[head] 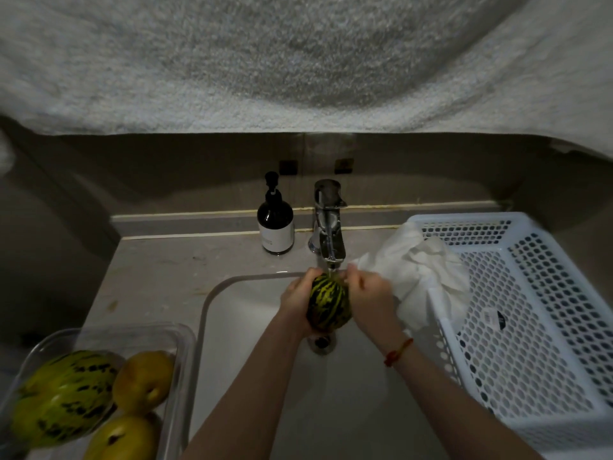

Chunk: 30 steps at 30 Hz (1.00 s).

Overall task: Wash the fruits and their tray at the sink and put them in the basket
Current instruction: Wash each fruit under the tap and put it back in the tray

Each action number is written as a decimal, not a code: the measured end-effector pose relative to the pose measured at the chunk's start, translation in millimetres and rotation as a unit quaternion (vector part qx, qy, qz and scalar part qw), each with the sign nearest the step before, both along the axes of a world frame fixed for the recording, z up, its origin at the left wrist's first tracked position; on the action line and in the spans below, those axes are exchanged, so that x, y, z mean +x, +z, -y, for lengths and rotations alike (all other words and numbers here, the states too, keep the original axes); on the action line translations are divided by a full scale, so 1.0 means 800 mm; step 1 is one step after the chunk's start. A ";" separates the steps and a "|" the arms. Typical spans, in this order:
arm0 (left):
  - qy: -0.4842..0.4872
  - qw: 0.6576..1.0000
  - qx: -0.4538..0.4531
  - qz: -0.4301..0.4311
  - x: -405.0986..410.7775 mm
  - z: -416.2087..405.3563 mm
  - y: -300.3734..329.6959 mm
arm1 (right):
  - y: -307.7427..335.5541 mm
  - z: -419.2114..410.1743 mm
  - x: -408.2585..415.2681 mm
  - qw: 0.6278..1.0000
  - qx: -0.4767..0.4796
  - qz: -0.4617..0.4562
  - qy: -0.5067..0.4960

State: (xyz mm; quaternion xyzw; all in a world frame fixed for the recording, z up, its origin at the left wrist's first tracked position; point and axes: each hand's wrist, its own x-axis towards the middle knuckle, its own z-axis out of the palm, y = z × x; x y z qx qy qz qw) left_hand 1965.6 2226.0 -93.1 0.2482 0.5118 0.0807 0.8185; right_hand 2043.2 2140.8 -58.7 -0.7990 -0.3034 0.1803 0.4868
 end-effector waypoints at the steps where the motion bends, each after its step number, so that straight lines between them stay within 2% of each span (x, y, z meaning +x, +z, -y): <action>1: -0.001 1.000 0.014 -0.013 0.000 0.002 0.001 | 0.019 -0.004 0.008 0.999 0.025 -0.022 -0.008; 3: -0.004 0.999 0.034 -0.033 -0.003 0.005 0.004 | 0.057 -0.018 0.023 0.996 0.061 -0.071 -0.014; 5: 0.012 0.998 0.052 -0.039 -0.006 0.006 0.004 | 0.086 -0.039 0.039 1.000 0.022 -0.006 0.001; 7: 0.023 0.997 0.066 -0.038 -0.011 0.007 0.006 | 0.105 -0.061 0.050 1.000 -0.015 0.010 0.019; 11: 0.014 0.997 0.063 -0.041 -0.026 0.005 0.015 | 0.094 -0.076 0.049 0.995 -0.039 -0.074 0.059; 13: 0.011 0.997 0.063 -0.044 -0.034 0.001 0.018 | 0.082 -0.071 0.046 0.995 -0.050 -0.065 0.058; 16: 0.022 0.996 0.064 -0.050 -0.044 -0.003 0.023 | 0.087 -0.069 0.042 0.996 -0.072 -0.002 0.049; 18: 0.019 0.996 0.068 -0.049 -0.049 -0.003 0.027 | 0.098 -0.068 0.035 0.992 -0.078 0.099 0.023; 20: 0.020 0.997 0.058 -0.048 -0.055 -0.003 0.032 | 0.107 -0.064 0.022 0.983 -0.027 0.180 -0.013; 22: 0.029 0.997 0.054 -0.051 -0.064 -0.006 0.035 | 0.113 -0.059 0.009 0.976 0.037 0.214 -0.026; 24: 0.042 0.996 0.076 -0.035 -0.076 -0.010 0.037 | 0.119 -0.062 0.001 0.976 0.077 0.203 -0.011; 27: 0.054 0.990 0.126 0.031 -0.092 -0.022 0.040 | 0.132 -0.078 -0.002 0.987 0.100 0.126 0.024; 30: 0.102 0.990 0.072 0.065 -0.099 -0.040 0.058 | 0.142 -0.106 -0.005 0.993 0.104 0.016 0.051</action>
